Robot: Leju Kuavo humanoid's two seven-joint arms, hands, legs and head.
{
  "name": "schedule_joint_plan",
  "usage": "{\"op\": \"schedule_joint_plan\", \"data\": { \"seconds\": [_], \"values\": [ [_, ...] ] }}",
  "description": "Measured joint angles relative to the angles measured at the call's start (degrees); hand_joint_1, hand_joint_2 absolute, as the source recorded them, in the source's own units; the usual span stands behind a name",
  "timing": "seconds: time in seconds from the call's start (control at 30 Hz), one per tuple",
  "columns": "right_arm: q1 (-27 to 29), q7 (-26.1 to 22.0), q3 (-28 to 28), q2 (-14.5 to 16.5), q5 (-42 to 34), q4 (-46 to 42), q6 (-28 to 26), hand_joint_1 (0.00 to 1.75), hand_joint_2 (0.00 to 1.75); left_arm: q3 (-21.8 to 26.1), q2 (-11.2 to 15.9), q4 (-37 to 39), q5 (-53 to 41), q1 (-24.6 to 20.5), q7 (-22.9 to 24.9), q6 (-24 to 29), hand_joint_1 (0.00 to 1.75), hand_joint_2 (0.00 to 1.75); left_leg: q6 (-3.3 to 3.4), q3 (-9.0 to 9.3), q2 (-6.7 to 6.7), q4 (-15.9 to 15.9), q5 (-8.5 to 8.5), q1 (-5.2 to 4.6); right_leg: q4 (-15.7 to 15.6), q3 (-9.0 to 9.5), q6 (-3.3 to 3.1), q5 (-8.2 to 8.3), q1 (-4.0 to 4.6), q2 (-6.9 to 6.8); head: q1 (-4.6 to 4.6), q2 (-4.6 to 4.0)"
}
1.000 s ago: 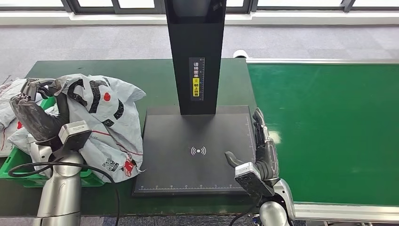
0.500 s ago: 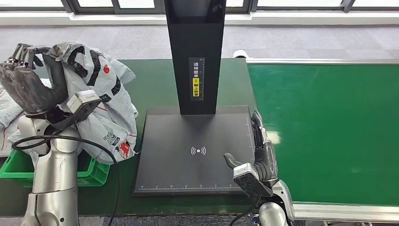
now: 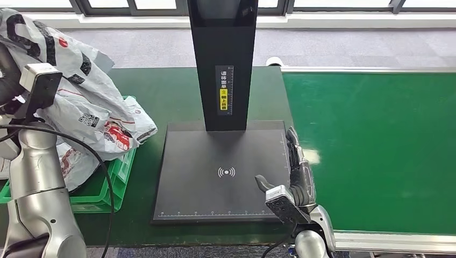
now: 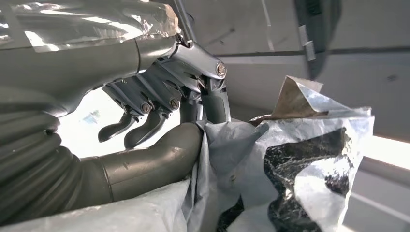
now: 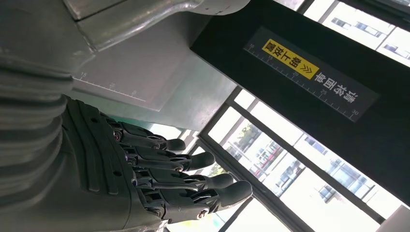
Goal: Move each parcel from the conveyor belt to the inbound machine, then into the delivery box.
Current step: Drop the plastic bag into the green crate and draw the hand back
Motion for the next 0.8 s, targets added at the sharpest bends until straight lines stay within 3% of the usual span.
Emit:
{"op": "schedule_joint_plan", "data": {
  "seconds": [0.3,0.6,0.8],
  "values": [
    [-0.17,1.21,-0.7,0.02,0.98,0.67,0.67,0.0,1.75,13.15,2.85,9.1,-1.4,-2.02,1.22,0.0,1.75,1.75,-0.07,0.01,-0.02,0.0,0.05,0.07,0.01,0.0,-0.02,0.0,0.08,-0.01,-0.01,0.01],
    [-0.23,1.92,-1.06,0.32,1.67,0.74,1.19,0.0,1.75,14.83,5.83,19.6,-4.96,-1.94,7.25,0.02,1.75,1.75,-0.08,-0.01,-0.06,0.0,0.05,0.08,0.0,0.01,-0.02,0.0,0.09,-0.06,0.0,0.0],
    [-0.23,2.26,-1.1,0.44,1.98,0.74,1.24,0.0,1.75,14.83,6.81,24.46,-5.45,-1.8,8.14,0.08,1.75,1.75,-0.09,-0.01,-0.07,0.0,0.06,0.09,0.0,0.02,-0.02,0.01,0.09,-0.06,-0.01,0.0]
  ]
}}
